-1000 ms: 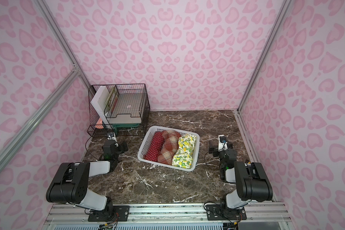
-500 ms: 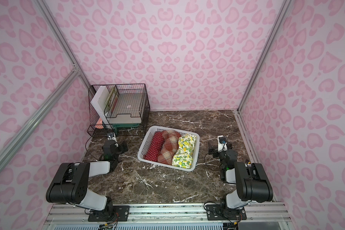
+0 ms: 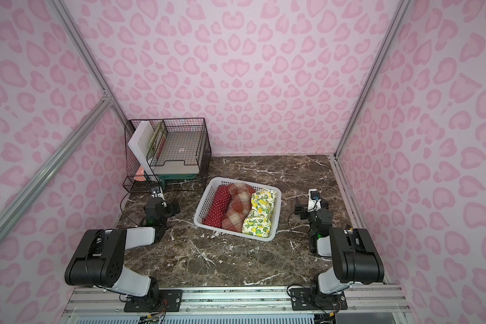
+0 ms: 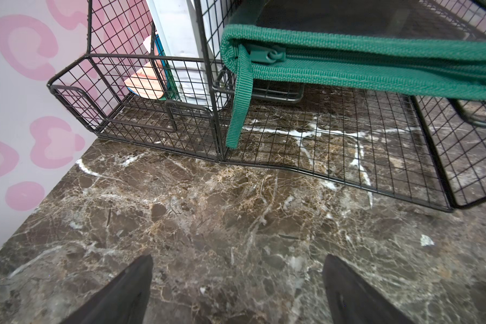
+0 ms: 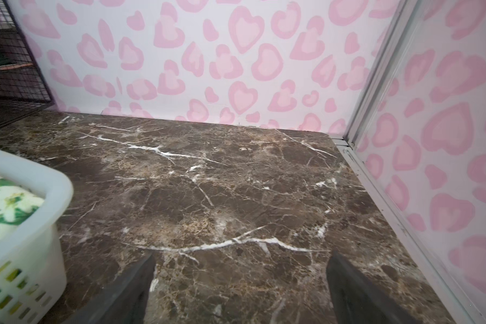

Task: Roll up the skirts
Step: Reset both arms

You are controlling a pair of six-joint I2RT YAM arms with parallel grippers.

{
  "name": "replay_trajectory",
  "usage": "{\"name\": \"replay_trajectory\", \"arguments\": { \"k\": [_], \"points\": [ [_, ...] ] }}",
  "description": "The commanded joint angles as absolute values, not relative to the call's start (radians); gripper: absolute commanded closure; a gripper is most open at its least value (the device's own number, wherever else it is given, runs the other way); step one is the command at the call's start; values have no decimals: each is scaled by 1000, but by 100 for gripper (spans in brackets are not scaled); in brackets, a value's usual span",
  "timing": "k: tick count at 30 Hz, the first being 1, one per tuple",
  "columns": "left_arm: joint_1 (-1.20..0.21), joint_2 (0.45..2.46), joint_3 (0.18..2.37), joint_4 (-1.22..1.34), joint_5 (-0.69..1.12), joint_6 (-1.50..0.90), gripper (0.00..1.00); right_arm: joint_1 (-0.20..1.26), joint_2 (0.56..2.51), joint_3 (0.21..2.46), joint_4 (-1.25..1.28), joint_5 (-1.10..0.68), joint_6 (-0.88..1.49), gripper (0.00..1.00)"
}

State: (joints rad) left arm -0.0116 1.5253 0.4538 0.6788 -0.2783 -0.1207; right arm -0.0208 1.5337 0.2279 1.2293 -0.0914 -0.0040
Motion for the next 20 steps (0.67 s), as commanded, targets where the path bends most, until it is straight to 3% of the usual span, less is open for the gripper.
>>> {"name": "replay_trajectory", "arguments": {
  "k": [1, 20],
  "points": [
    [-12, 1521, 453, 706, -283, -112, 2, -36, 1533, 236, 1238, -88, 18, 1],
    [-12, 1521, 453, 706, -283, -111, 2, -34, 1534, 241, 1231, -80, 18, 1]
  ]
}}
